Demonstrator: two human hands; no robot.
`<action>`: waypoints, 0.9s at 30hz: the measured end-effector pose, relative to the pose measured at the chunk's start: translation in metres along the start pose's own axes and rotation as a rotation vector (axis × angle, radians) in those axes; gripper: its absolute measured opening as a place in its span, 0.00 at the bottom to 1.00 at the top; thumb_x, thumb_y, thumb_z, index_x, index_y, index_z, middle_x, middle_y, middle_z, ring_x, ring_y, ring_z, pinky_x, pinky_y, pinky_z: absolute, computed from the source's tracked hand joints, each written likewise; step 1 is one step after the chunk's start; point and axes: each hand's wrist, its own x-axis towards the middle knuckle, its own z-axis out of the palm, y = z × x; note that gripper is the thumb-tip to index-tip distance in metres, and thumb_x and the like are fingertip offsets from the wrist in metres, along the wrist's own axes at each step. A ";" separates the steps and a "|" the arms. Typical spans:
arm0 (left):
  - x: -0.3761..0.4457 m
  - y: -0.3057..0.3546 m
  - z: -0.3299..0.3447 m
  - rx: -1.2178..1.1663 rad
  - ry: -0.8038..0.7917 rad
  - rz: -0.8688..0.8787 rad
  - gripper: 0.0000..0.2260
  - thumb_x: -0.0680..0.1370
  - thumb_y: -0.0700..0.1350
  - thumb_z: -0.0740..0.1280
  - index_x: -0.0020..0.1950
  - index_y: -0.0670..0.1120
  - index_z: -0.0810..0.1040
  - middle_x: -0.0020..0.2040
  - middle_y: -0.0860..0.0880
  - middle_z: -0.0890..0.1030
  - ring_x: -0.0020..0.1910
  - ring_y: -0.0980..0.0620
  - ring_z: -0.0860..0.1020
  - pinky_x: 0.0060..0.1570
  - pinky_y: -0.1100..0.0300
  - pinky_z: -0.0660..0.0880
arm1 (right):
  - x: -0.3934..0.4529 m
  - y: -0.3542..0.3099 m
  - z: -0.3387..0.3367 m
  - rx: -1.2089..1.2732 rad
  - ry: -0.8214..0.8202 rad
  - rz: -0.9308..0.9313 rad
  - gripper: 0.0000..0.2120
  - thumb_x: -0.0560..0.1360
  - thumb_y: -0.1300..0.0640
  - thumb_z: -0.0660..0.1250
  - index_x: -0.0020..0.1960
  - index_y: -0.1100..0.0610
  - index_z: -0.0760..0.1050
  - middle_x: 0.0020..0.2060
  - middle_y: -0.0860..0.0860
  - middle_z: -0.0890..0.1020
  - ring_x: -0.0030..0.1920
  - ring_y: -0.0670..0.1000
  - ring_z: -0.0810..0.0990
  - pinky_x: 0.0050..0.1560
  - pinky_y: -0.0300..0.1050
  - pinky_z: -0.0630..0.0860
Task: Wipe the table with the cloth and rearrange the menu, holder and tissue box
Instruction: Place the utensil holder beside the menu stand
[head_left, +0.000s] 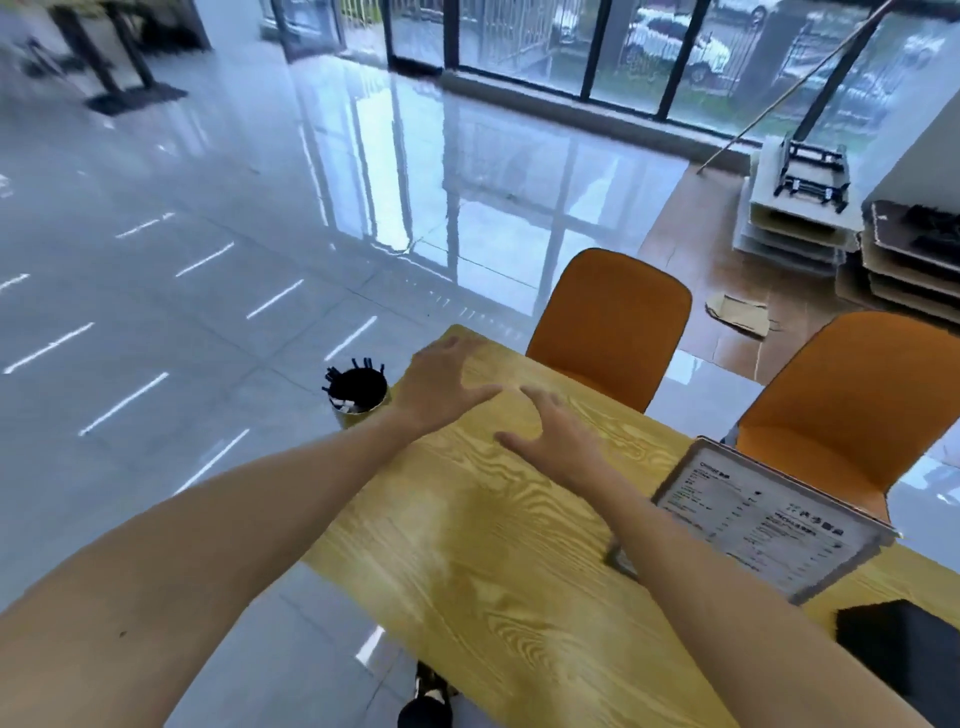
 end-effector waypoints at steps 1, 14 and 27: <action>-0.002 -0.014 -0.011 -0.026 0.028 -0.024 0.41 0.69 0.69 0.69 0.76 0.48 0.70 0.74 0.47 0.73 0.73 0.45 0.70 0.71 0.44 0.67 | 0.011 -0.014 0.003 0.032 0.000 -0.023 0.43 0.73 0.33 0.70 0.80 0.49 0.59 0.76 0.52 0.67 0.74 0.56 0.69 0.68 0.55 0.71; -0.033 -0.177 -0.045 -0.321 0.094 -0.422 0.57 0.63 0.57 0.82 0.82 0.51 0.50 0.80 0.49 0.57 0.78 0.51 0.57 0.72 0.56 0.61 | 0.131 -0.101 0.104 0.245 -0.210 -0.081 0.59 0.68 0.42 0.80 0.83 0.48 0.43 0.82 0.55 0.50 0.81 0.56 0.51 0.77 0.61 0.60; -0.028 -0.253 0.007 -0.542 -0.090 -0.555 0.49 0.61 0.55 0.83 0.77 0.51 0.63 0.69 0.52 0.76 0.67 0.50 0.76 0.65 0.54 0.74 | 0.178 -0.093 0.190 0.506 -0.352 -0.015 0.44 0.65 0.46 0.82 0.75 0.45 0.64 0.66 0.42 0.76 0.66 0.47 0.78 0.64 0.58 0.78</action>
